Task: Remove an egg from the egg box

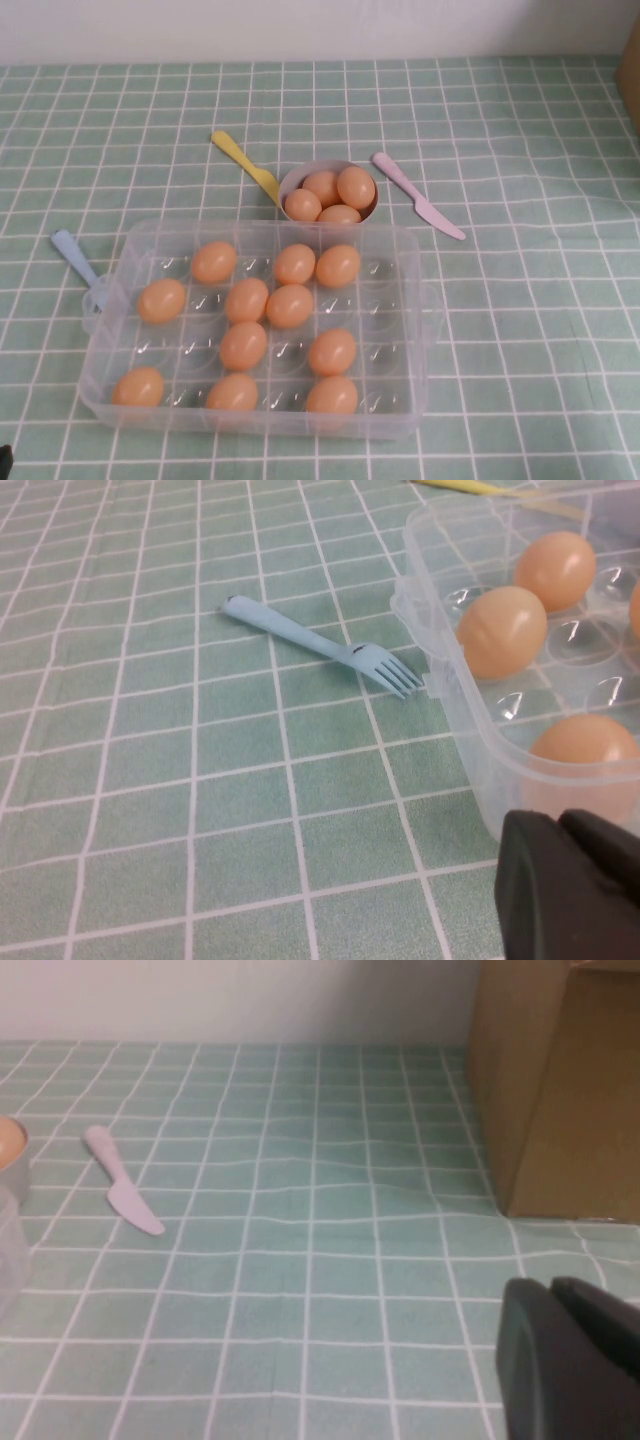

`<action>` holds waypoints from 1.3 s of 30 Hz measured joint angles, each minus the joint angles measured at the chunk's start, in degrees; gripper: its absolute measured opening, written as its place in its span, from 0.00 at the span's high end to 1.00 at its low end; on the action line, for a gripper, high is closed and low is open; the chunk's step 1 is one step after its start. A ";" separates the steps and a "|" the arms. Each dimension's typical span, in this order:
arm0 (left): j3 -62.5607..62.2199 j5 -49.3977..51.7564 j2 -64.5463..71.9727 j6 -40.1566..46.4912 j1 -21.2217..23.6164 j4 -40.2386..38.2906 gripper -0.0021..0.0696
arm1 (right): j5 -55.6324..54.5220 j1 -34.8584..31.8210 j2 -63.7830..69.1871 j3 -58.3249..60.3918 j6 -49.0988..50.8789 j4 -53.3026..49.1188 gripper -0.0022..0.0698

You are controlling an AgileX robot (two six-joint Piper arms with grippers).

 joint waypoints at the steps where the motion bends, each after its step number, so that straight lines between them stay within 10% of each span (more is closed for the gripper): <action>1: 0.00 0.00 0.00 0.00 0.00 0.00 0.98 | -0.22 -0.55 -1.72 1.07 0.00 0.04 0.99; 39: 0.00 0.00 0.00 0.00 0.00 0.00 0.98 | 13.66 -2.05 -17.57 9.16 -0.12 -1.69 0.99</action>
